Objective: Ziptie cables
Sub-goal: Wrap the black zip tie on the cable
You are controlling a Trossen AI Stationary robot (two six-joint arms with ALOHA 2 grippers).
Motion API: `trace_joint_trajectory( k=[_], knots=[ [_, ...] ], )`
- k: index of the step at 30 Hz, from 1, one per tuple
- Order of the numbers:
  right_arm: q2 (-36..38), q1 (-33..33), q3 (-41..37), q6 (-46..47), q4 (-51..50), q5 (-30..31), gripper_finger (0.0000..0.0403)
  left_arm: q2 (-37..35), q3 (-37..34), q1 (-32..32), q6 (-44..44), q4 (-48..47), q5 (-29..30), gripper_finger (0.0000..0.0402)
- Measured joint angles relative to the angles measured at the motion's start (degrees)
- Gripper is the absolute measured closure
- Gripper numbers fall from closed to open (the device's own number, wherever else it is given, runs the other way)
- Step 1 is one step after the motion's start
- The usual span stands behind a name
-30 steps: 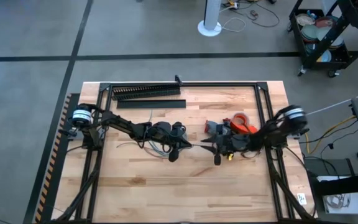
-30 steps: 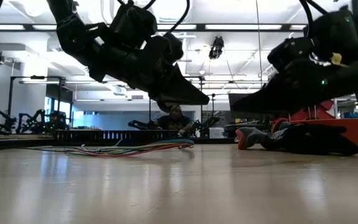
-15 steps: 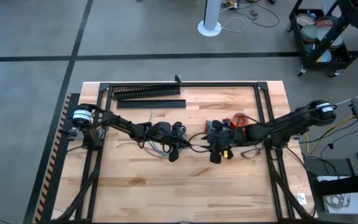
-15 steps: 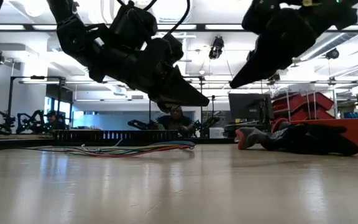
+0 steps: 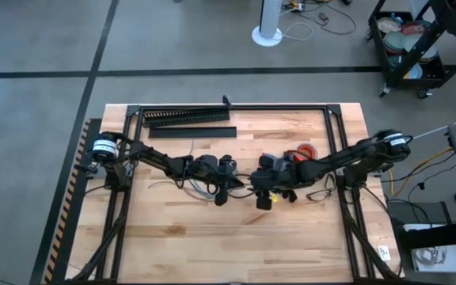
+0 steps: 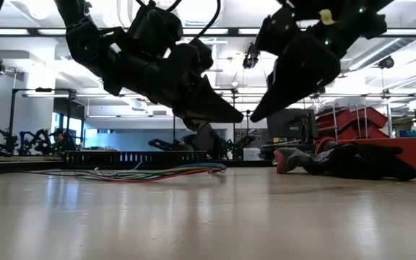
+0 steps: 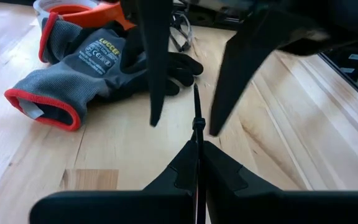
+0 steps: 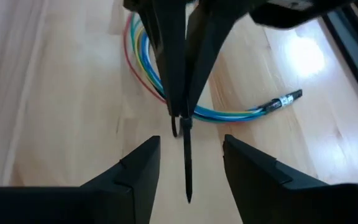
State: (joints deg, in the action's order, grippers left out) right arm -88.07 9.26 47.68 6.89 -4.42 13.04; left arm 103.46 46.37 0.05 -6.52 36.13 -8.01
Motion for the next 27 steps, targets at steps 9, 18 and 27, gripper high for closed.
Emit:
trace_joint_trajectory(
  k=[9, 18, 27],
  knots=[
    [1.20, -0.20, -0.04, 0.27, 0.21, -0.03, 0.0333, 0.00, 0.00, 0.00, 1.17, -0.37, 0.00, 0.0401],
    [0.78, -0.42, -0.06, 0.82, -0.84, -1.49, 0.0373, 0.00, 0.00, 0.00, 1.52, -0.34, 0.02, 0.0402],
    [0.84, -0.42, -0.06, 0.77, -0.86, -1.49, 0.0384, 0.00, 0.00, 0.00, 1.52, -0.36, 0.02, 0.0402]
  ],
)
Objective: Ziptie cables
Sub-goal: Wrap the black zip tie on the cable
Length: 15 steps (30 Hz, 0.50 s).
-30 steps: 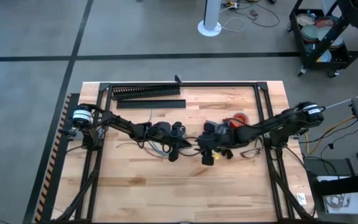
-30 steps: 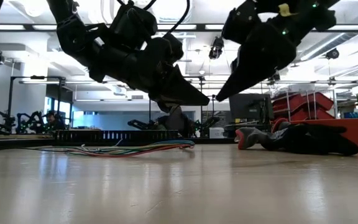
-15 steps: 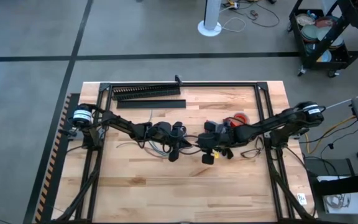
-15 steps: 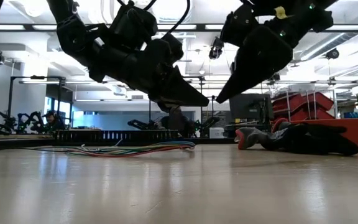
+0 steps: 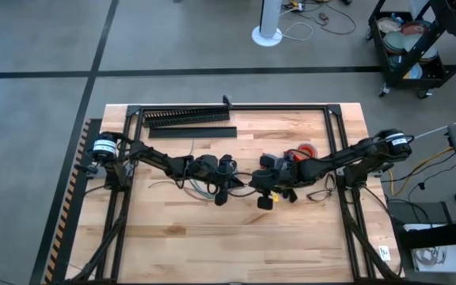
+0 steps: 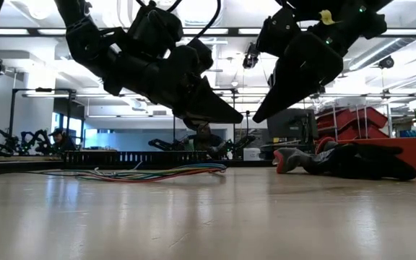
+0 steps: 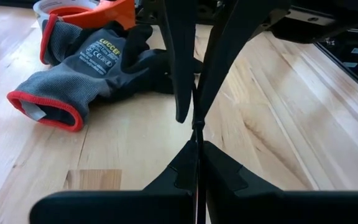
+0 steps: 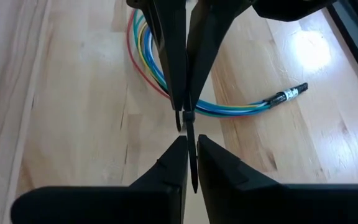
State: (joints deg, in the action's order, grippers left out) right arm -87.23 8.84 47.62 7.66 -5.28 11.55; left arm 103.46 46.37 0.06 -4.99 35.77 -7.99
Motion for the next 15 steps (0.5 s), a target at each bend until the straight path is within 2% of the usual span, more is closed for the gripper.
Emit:
trace_joint_trajectory(
  k=[12, 15],
  knots=[
    [0.01, -0.20, 0.00, -0.02, -0.03, -0.32, 0.0379, 0.00, 0.00, 0.00, 0.02, 0.00, 0.00, 0.0402],
    [0.01, -0.67, 0.00, -0.09, -0.02, -2.61, 0.0367, 0.00, 0.00, 0.00, 0.02, 0.00, -0.02, 0.0401]
  ],
)
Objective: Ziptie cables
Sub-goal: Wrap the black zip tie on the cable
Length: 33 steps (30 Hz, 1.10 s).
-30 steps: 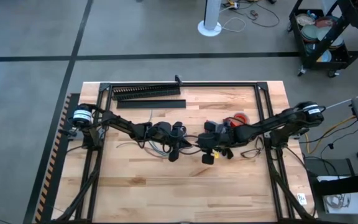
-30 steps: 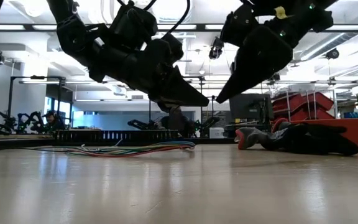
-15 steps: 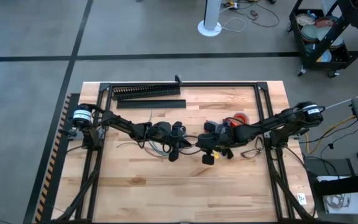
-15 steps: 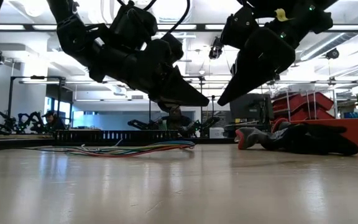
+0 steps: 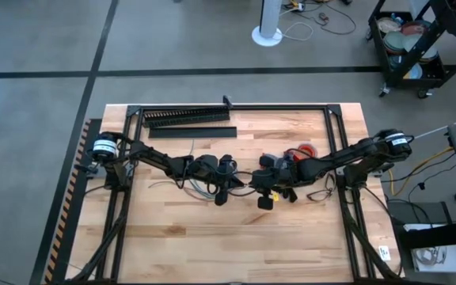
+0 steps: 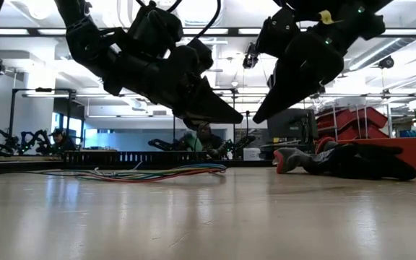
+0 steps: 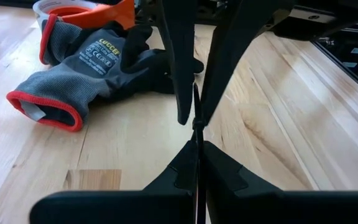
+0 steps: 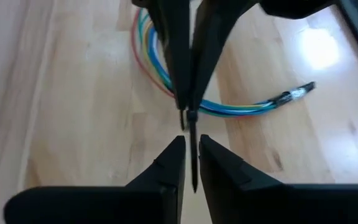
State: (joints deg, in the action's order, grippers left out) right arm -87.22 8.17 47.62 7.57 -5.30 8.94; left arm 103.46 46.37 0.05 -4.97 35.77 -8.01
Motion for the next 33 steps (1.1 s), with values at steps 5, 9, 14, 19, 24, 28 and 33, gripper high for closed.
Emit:
trace_joint_trajectory(
  k=[5, 9, 14, 19, 24, 28, 33],
  knots=[
    [0.00, -0.36, 0.00, -0.15, 0.03, -0.13, 0.0346, 0.00, 0.00, 0.00, 0.00, 0.00, 0.00, 0.0402],
    [0.00, -0.34, 0.00, -0.24, 0.09, -0.12, 0.0342, 0.00, 0.00, 0.00, 0.00, 0.00, -0.02, 0.0402],
    [0.01, -0.34, 0.01, -1.31, 0.94, 0.08, 0.0361, 0.00, 0.00, 0.00, 0.00, 0.00, -0.02, 0.0402],
    [0.11, -0.34, 0.94, -2.50, 0.74, 0.05, 0.0382, 0.00, 0.00, 0.00, 0.00, 0.00, 0.00, 0.0402],
    [0.11, -0.34, 1.14, -2.19, -0.44, 0.04, 0.0397, 0.00, 0.00, 0.02, 0.00, -0.02, 0.00, 0.0402],
    [0.02, -0.31, 1.14, -2.10, -0.63, 0.02, 0.0400, 0.00, 0.00, 0.02, 0.00, 0.01, 0.00, 0.0402],
    [0.00, -0.31, 1.14, -2.20, -0.72, 0.03, 0.0401, 0.00, 0.00, 0.02, 0.00, 0.09, 0.00, 0.0402]
  ],
)
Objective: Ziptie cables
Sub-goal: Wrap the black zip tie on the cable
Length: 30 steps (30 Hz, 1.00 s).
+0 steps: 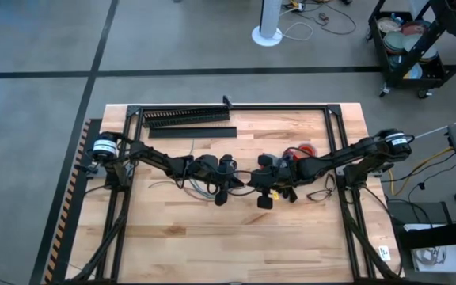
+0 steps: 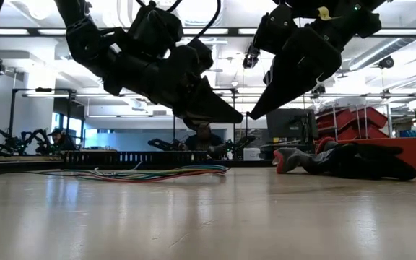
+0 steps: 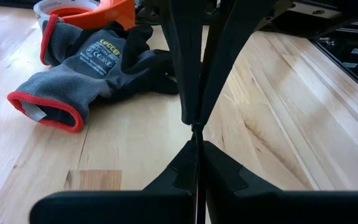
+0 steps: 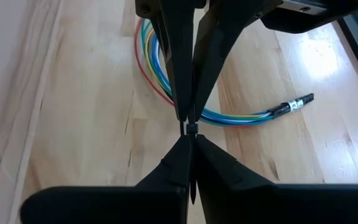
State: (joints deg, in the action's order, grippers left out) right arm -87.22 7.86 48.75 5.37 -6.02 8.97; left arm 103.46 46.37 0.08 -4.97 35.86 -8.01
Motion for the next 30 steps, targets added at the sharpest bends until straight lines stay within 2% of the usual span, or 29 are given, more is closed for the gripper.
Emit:
trace_joint_trajectory(
  k=[11, 15, 23, 30],
  knots=[
    [-0.02, 0.00, 0.01, -0.31, 0.01, 0.04, 0.0402, 0.00, 0.00, -0.02, -0.01, 0.11, -0.02, 0.0391],
    [-0.09, 0.00, 0.02, -0.18, -0.09, 0.07, 0.0403, -0.50, 0.00, -0.02, 0.00, 0.05, -0.04, 0.0362],
    [-0.09, 0.02, 0.00, -0.06, 0.21, 0.17, 0.0403, -3.57, 0.00, 0.66, 2.13, -3.22, -0.03, 0.0279],
    [-0.09, 0.81, -0.11, 2.71, -0.20, 0.24, 0.0403, -3.90, 0.06, 7.50, -0.64, -5.10, 4.37, 0.0230]
  ],
)
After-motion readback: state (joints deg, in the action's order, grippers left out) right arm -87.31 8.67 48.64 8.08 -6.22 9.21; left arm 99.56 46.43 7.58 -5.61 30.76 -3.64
